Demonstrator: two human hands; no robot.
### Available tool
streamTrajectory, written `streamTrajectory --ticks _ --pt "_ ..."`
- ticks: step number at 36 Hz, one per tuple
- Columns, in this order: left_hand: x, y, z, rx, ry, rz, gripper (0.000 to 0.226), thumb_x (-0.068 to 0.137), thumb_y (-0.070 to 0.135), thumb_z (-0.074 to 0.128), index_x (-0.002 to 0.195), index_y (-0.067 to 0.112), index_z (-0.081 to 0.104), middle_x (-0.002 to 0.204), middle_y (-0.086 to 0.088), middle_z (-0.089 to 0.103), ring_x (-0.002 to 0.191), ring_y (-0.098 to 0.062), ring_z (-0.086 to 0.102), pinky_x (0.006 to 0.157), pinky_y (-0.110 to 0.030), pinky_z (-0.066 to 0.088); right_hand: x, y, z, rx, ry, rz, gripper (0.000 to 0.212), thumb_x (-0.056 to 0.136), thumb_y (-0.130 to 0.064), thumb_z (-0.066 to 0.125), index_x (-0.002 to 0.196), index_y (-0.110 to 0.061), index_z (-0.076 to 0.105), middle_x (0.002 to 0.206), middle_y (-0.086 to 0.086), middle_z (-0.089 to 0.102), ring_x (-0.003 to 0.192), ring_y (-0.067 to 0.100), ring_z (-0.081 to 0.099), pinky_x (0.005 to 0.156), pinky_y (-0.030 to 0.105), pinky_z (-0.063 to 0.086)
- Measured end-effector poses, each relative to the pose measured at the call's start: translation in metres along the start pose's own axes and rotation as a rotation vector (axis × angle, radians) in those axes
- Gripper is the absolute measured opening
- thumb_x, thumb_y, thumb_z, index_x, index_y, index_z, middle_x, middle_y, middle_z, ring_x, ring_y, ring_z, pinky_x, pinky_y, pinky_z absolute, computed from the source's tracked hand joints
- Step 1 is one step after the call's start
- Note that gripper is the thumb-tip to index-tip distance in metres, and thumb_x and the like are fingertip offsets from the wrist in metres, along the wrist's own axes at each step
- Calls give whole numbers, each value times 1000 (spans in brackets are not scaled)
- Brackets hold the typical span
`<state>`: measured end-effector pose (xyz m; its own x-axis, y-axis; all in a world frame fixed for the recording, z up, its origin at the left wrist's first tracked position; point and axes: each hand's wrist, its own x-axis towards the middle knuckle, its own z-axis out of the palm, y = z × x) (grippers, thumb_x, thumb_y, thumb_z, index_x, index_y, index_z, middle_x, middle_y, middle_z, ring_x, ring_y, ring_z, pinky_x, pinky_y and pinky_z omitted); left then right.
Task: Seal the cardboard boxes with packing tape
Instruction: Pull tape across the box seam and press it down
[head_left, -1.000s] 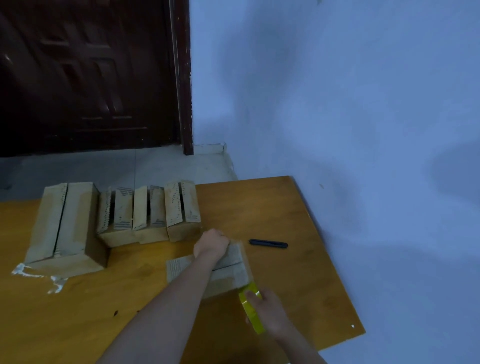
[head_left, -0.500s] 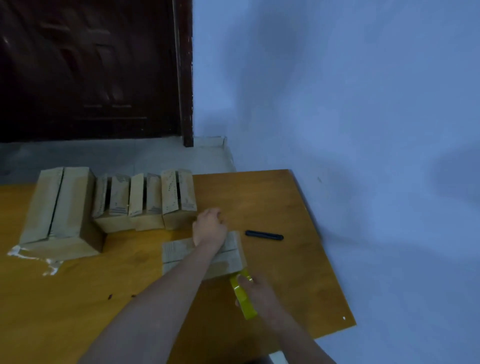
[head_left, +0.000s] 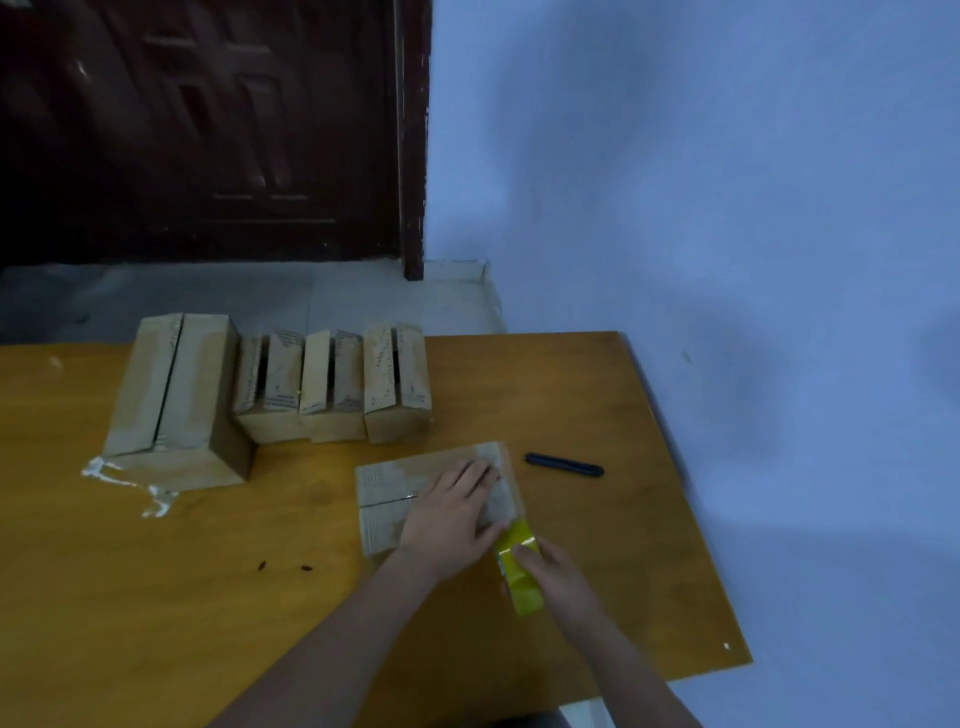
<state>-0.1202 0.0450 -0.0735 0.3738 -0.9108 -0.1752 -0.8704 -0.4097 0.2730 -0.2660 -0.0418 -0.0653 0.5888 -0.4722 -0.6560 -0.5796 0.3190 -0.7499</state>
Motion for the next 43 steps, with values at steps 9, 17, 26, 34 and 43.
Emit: streamTrajectory --ticks 9,17,26,34,43 --pt "1 5 -2 20 83 -46 74 86 66 27 137 18 50 138 1 51 129 -19 47 104 -37 39 12 29 20 -433 201 -31 38 98 -42 39 117 -16 59 108 5 64 103 20 59 88 29 44" --pt "-3 19 5 151 12 -47 104 85 74 35 144 9 -20 159 -9 -14 145 -23 -17 111 -38 -19 14 43 18 -337 283 -165 81 65 -92 18 94 -28 58 96 -11 62 92 -1 56 77 11 38" --pt "3 10 16 -8 2 -41 111 57 80 53 135 2 45 135 -12 55 126 -27 50 109 -41 24 66 4 -33 -626 466 -133 44 96 -39 42 125 -6 45 123 9 45 120 26 44 96 30 36" --pt "3 10 22 -5 -8 -66 103 68 79 27 140 5 32 139 -11 50 133 -25 32 110 -41 18 137 -31 -65 -1256 341 -92 53 100 -14 37 149 -18 17 154 3 14 139 26 19 112 42 27" --pt "3 10 17 75 -19 -49 106 63 81 48 136 3 49 138 -11 52 130 -26 47 107 -42 23 107 -7 -72 -1432 331 -228 22 101 -15 31 117 -13 45 118 7 55 107 26 54 86 35 43"
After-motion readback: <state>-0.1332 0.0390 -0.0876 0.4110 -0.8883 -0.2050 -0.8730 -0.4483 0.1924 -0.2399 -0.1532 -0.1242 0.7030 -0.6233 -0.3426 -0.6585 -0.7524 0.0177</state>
